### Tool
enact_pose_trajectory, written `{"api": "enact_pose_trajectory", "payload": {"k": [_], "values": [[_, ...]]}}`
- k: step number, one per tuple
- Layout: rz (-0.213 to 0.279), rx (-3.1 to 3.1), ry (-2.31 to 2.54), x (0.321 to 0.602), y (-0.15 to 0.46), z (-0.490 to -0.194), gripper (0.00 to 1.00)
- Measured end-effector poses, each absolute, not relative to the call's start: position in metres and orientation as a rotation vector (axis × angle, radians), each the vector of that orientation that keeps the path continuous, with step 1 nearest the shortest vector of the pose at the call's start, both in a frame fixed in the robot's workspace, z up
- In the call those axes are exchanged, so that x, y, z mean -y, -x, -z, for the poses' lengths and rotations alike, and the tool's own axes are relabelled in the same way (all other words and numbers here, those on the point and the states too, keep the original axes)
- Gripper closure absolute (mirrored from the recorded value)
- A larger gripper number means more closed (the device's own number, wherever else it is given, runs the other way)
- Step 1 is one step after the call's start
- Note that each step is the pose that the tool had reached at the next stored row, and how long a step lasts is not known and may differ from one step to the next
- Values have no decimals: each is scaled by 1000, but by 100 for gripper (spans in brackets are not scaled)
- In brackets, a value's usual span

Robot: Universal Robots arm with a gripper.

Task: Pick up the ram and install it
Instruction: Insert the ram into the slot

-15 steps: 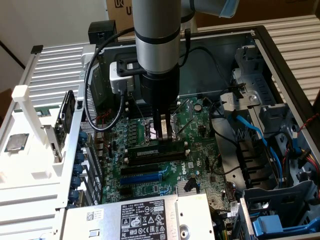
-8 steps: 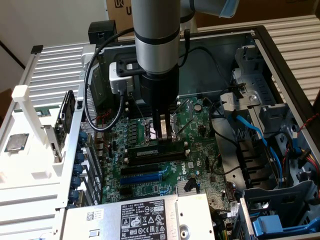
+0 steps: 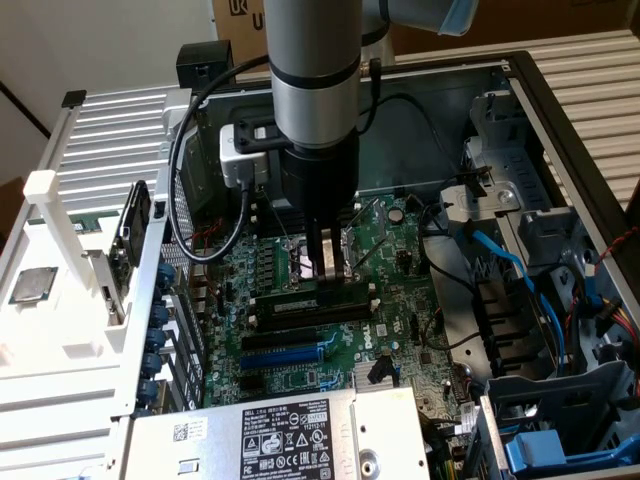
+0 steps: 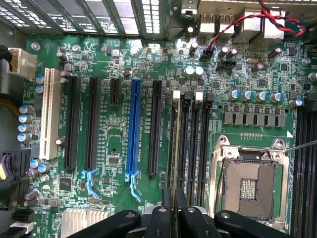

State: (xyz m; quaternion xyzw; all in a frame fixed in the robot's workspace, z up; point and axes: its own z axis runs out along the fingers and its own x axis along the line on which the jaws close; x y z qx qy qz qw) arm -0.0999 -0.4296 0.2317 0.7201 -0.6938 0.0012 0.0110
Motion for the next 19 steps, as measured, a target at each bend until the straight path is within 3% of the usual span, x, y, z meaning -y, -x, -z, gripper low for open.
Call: {"api": "enact_pose_trajectory", "payload": {"k": [19], "values": [[-4,2168,-2243,430,100,-230,87]]}}
